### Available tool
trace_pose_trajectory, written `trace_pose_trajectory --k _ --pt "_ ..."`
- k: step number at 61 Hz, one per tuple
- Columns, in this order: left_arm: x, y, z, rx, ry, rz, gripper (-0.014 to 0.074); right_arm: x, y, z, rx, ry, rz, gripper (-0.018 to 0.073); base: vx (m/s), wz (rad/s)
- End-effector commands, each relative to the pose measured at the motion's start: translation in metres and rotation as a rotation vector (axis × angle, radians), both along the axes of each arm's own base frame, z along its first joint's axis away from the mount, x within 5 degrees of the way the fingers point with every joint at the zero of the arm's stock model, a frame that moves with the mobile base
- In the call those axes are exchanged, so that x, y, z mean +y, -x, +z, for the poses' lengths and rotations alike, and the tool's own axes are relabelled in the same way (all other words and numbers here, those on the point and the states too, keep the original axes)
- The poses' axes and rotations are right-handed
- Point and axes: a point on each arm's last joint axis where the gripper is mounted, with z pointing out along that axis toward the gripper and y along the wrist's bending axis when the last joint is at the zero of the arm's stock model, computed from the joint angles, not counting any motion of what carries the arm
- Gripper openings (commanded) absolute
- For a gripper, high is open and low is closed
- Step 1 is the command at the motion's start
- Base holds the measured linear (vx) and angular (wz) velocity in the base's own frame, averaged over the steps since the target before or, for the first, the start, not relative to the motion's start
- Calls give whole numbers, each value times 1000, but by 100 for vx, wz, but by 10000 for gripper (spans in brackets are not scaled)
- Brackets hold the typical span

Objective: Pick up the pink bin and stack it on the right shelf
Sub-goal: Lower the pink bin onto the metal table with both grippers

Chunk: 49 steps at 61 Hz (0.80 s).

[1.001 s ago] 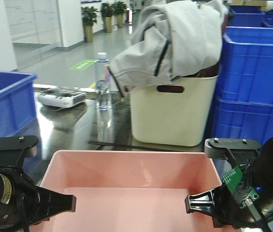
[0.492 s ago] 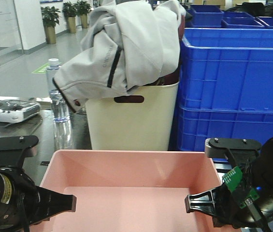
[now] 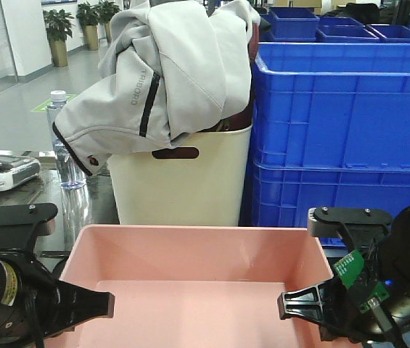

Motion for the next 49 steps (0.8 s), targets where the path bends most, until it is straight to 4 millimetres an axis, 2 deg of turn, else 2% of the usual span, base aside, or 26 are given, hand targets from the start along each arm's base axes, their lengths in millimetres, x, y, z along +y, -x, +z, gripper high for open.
trace_pose_trajectory --k 1,37,49 --pt "6 2 20 -105 2 -4 57 -11 0 19 -105 42 4 36 0 0" --pt "4 0 21 -125 15 -12 57 -8 -2 21 -140 16 25 36 0 0" --pt "2 -8 18 -145 -61 -110 62 -3 -10 16 -123 43 65 51 0 0"
